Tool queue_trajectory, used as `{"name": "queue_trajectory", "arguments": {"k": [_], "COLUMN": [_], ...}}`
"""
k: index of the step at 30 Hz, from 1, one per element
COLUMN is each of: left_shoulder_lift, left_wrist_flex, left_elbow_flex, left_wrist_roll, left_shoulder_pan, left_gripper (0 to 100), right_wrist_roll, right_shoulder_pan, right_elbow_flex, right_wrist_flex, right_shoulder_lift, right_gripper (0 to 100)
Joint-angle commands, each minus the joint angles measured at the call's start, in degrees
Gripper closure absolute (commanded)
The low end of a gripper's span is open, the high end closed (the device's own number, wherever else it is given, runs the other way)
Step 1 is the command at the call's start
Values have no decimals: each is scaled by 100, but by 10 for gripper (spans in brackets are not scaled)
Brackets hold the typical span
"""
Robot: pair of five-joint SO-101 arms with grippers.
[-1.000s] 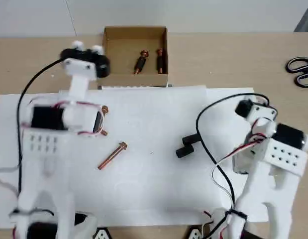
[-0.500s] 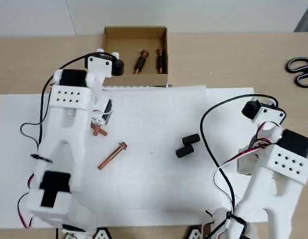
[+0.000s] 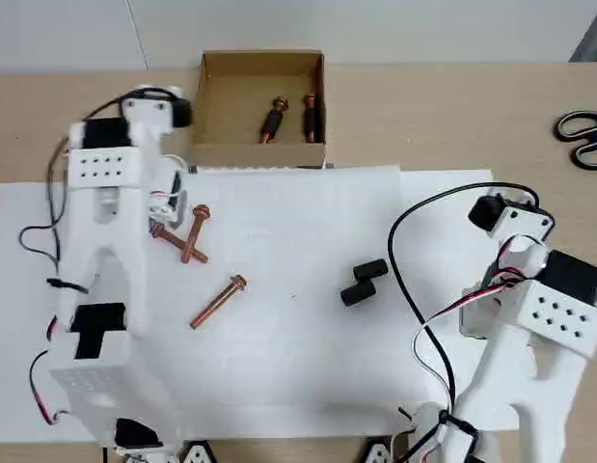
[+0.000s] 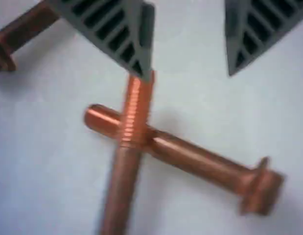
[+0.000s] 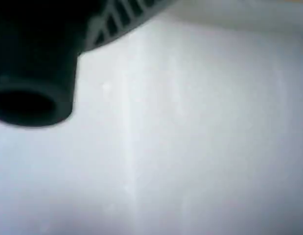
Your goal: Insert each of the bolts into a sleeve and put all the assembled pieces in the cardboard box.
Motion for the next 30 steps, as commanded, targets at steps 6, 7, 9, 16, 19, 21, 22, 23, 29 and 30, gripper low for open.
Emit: {"name": "queue_trajectory", "arguments": {"k": [6, 7, 9, 16, 19, 21, 22, 23, 29, 30], "left_shoulder_lift": [-9, 0, 0, 0, 9, 9, 9, 9, 255, 378], "left_wrist_flex": [114, 114, 105, -132, -193, -202, -193, -202, -571, -571], "left_elbow_flex": [-251, -242, -207, -189, -189, -154, -84, -22, 277, 268], "left_wrist_roll": [1125, 1538, 2215, 2576, 2936, 3648, 4035, 4422, 5451, 5477], "left_shoulder_pan": [-35, 0, 35, 229, 308, 308, 308, 299, 334, 334], "left_gripper": [900, 902, 924, 943, 968, 997, 993, 993, 993, 993], "right_wrist_roll": [9, 9, 9, 9, 9, 9, 9, 9, 9, 9], "right_shoulder_pan": [31, 31, 31, 31, 31, 31, 31, 31, 31, 31], "right_elbow_flex": [-26, -26, -26, -26, -26, -26, -26, -26, -26, -26], "right_wrist_flex": [-84, -84, -84, -84, -84, -84, -84, -84, -84, -84], "right_shoulder_lift": [-163, -163, -163, -154, -127, -127, -127, -127, -127, -136], "right_gripper": [995, 995, 995, 995, 995, 995, 995, 995, 995, 995]}}
